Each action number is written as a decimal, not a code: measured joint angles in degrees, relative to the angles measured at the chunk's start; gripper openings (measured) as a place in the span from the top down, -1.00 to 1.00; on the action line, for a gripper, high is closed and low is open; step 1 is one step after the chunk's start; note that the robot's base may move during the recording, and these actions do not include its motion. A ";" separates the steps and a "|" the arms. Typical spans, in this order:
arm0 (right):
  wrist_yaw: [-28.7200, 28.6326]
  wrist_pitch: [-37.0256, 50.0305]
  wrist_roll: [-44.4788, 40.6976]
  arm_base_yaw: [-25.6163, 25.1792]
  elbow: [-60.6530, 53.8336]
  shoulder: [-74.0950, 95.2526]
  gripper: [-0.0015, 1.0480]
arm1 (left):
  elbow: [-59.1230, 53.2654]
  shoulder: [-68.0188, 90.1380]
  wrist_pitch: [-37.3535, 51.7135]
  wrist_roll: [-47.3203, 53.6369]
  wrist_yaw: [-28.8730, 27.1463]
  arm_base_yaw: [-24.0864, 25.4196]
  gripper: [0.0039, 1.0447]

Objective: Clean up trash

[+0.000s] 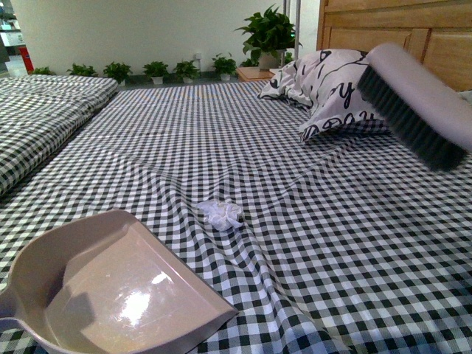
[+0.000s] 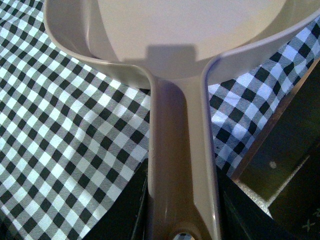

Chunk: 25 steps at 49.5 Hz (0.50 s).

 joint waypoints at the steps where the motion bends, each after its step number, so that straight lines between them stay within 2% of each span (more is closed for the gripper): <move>1: 0.13 0.39 -0.07 0.09 0.61 1.27 0.65 | 0.00 0.00 0.00 0.00 0.02 0.00 0.47; 15: 4.66 5.18 -3.80 4.57 13.14 22.97 0.65 | 0.00 0.00 0.00 0.02 0.00 0.00 0.47; 25: 10.54 8.11 -8.09 7.52 20.17 34.32 0.65 | 0.00 0.00 -0.02 0.02 0.02 0.00 0.47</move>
